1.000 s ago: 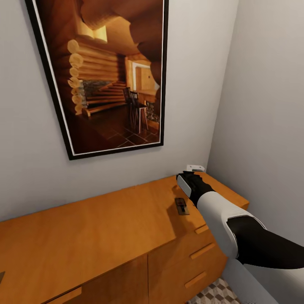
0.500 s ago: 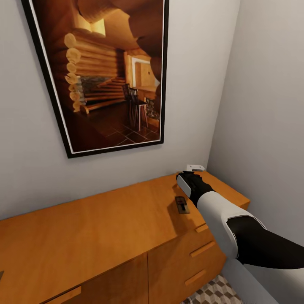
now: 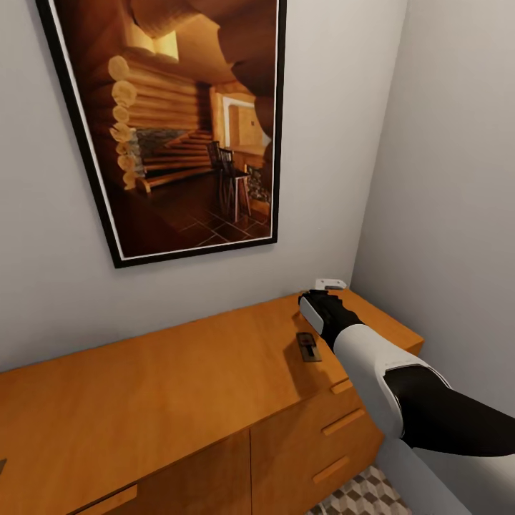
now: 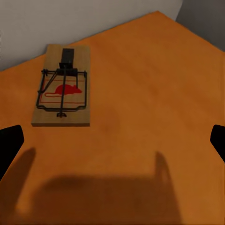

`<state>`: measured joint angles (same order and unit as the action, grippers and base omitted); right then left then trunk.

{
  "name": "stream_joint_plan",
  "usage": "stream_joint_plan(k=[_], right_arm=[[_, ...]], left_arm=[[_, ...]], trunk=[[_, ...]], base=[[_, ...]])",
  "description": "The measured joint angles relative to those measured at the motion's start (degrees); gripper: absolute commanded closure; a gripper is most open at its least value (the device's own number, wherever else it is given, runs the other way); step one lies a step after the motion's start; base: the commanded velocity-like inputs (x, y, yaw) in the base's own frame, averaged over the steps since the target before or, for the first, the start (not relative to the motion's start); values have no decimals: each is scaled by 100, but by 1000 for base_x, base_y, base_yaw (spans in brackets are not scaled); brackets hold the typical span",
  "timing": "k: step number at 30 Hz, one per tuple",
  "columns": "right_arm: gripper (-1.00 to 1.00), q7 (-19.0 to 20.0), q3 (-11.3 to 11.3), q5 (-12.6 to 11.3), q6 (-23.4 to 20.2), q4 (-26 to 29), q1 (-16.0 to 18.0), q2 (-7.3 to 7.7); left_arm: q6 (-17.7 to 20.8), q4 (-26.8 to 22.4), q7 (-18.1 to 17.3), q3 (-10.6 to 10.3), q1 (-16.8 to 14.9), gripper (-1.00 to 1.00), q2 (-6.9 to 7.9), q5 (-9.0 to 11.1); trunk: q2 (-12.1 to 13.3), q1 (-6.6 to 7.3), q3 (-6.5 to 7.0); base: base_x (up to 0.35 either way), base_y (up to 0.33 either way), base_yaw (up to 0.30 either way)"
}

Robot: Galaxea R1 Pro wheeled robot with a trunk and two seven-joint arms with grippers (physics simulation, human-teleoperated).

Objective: Take the four mousetraps from the cabinet in the bathroom and place them on the bathroom floor. Make sure all four end up on the same floor surface, and ensure that at least two of them are either under or directly next to the same bathroom sink.

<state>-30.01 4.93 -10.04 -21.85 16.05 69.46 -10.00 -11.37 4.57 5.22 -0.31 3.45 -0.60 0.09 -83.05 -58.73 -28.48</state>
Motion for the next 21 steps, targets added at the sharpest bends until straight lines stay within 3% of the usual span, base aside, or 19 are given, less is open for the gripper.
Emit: stream_joint_plan(k=[13, 21], right_arm=[[-100, 28, 87, 8, -816, 606, 2, 0], [-100, 28, 92, 14, -1047, 751, 23, 0]], left_arm=[[0, 0, -4, 0, 0, -100, -6, 0], [0, -1, -5, 0, 0, -100, -12, 0]], trunk=[[0, 0, 0], [0, 0, 0]], base=[[0, 0, 0], [0, 0, 0]])
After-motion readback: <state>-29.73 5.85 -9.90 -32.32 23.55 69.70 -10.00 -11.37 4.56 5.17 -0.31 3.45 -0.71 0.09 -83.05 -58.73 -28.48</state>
